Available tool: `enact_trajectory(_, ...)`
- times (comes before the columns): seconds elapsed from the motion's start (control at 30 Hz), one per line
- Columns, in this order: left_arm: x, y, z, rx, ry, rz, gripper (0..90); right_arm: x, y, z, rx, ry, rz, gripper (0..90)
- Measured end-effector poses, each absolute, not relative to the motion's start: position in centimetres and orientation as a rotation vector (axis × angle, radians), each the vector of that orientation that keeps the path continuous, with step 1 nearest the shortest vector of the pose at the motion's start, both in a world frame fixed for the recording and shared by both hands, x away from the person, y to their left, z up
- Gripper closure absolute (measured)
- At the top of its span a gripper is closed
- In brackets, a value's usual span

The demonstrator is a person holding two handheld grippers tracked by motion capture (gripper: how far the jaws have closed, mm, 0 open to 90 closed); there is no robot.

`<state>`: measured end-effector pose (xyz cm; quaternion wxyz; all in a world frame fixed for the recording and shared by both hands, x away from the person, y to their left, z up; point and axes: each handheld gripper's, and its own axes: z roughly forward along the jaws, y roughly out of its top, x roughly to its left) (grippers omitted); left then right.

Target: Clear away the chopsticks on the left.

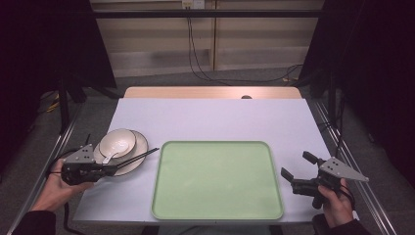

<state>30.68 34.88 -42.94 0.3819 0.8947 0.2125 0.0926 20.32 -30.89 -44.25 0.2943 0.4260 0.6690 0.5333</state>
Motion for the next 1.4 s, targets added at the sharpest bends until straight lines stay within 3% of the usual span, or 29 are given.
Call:
enact_trajectory(0.5, 27.1, 32.7, -41.2, 2.102, 0.701, 0.221, 86.0, 20.2, -30.8, -44.2, 1.126, 1.781, 1.431, 0.6)
enact_trajectory(0.9, 23.7, 29.4, -40.7, 2.052, 0.815, 0.228, 85.9, 20.2, -30.7, -44.2, 1.132, 1.777, 1.432, 0.5)
enact_trajectory(1.4, 23.5, 25.0, -41.3, 1.995, 0.986, 0.187, 86.1, 20.2, -30.7, -44.2, 1.127, 1.779, 1.433, 0.5)
